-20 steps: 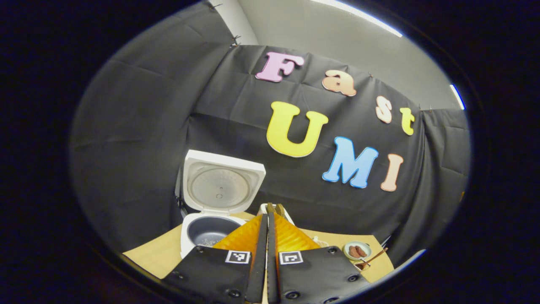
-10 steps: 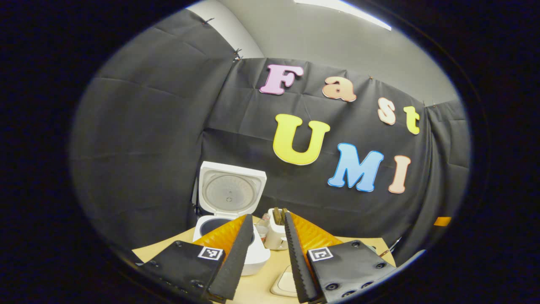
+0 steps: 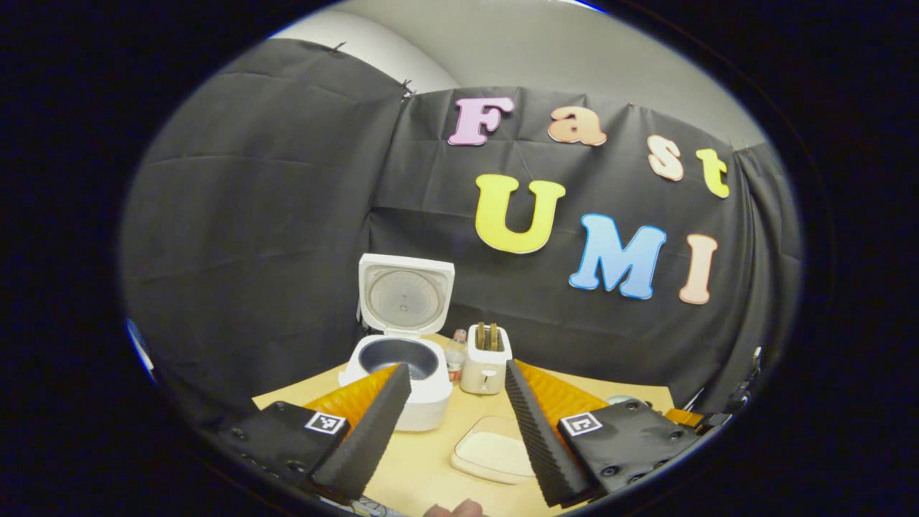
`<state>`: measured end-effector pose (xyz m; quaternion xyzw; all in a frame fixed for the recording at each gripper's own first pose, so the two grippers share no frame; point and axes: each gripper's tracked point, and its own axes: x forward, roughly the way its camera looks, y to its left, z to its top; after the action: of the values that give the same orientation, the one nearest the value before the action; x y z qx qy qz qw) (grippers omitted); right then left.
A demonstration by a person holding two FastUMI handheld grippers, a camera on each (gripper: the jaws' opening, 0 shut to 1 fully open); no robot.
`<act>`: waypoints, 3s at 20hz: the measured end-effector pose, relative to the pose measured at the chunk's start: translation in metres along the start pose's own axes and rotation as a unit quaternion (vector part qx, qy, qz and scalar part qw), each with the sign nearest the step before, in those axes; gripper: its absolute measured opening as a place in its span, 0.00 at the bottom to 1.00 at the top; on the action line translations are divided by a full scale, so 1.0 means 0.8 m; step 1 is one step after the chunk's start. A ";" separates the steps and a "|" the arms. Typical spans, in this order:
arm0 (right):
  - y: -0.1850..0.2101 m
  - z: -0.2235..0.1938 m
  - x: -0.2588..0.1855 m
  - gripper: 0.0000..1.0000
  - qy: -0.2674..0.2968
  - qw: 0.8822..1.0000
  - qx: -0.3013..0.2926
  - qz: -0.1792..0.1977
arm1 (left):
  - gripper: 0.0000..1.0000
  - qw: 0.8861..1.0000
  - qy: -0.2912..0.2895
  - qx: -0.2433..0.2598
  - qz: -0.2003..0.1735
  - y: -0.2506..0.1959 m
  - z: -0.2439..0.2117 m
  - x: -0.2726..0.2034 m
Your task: Close the left gripper, press the button to open the rice cooker; take a wooden spoon from the chopstick holder with the right hand, scoop a spoonful of rice and pour it into the rice cooker, then put the wooden spoon back into the chopstick holder.
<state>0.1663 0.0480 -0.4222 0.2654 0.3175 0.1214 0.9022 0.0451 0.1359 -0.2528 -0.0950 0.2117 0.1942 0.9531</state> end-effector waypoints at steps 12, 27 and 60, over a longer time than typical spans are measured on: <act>-0.011 -0.061 0.124 0.78 0.070 0.992 0.097 0.029 | 0.89 0.997 0.063 0.033 0.028 -0.027 -0.043 -0.054; 0.061 0.002 0.075 0.24 0.080 0.994 0.057 0.046 | 0.94 0.999 0.030 0.021 0.021 -0.006 -0.031 -0.118; 0.376 -0.250 0.175 0.24 0.202 0.955 -0.191 0.108 | 0.94 0.993 0.064 -0.031 0.093 0.252 -0.030 -0.087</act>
<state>0.1317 0.4323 -0.4576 0.0910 0.4333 0.3270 0.8349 -0.1044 0.2899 -0.2633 -0.1168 0.2738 0.2819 0.9121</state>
